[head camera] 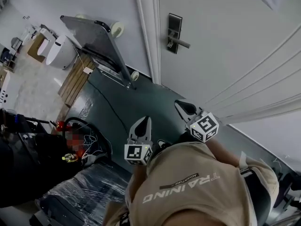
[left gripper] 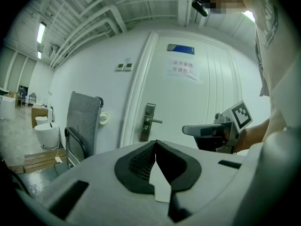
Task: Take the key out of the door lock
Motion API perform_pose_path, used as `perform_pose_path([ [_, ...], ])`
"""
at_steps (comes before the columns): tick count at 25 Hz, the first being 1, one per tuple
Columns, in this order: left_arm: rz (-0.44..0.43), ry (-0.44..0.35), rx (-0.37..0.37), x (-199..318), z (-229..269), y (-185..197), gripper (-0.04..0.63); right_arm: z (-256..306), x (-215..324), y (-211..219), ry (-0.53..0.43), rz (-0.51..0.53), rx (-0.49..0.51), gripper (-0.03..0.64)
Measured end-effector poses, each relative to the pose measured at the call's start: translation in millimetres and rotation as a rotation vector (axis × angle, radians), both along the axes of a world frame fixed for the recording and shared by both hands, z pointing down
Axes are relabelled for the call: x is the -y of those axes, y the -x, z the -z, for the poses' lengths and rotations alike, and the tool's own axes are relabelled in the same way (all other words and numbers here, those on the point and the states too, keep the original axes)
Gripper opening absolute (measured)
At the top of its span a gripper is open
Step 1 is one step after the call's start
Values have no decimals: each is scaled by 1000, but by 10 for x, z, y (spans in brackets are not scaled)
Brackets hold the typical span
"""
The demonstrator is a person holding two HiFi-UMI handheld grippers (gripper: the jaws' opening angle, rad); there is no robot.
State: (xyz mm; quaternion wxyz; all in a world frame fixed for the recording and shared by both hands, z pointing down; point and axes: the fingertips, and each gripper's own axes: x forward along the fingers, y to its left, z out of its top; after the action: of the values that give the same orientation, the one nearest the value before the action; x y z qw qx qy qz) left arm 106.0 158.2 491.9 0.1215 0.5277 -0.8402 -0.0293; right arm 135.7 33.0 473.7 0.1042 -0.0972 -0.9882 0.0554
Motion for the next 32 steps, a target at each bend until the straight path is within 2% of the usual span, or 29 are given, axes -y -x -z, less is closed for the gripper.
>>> perform_pose_path([
  [7, 10, 15, -41, -320, -111, 433, 9, -16, -251, 216, -75, -1, -43, 15],
  [10, -1, 5, -80, -259, -156, 499, 9, -19, -232, 348, -73, 0, -38, 14],
  [13, -14, 9, -89, -142, -170, 570, 9, -99, -141, 468, -49, -14, -38, 15],
  [19, 8, 43, -58, 45, -73, 925, 9, -184, 80, 809, -18, 4, -19, 15],
  [22, 3, 56, -50, 171, -3, 1132, 9, -140, 180, 1035, -34, 40, 6, 15],
  [26, 11, 73, 8, 402, 186, 1405, 9, -5, 303, 1328, -37, 82, 56, 15],
  [29, 14, 59, 37, 608, 349, 1555, 9, 17, 382, 1492, -75, 128, 71, 15],
  [32, 17, 70, 30, 786, 364, 1672, 9, -35, 473, 1640, -68, 166, 70, 15],
])
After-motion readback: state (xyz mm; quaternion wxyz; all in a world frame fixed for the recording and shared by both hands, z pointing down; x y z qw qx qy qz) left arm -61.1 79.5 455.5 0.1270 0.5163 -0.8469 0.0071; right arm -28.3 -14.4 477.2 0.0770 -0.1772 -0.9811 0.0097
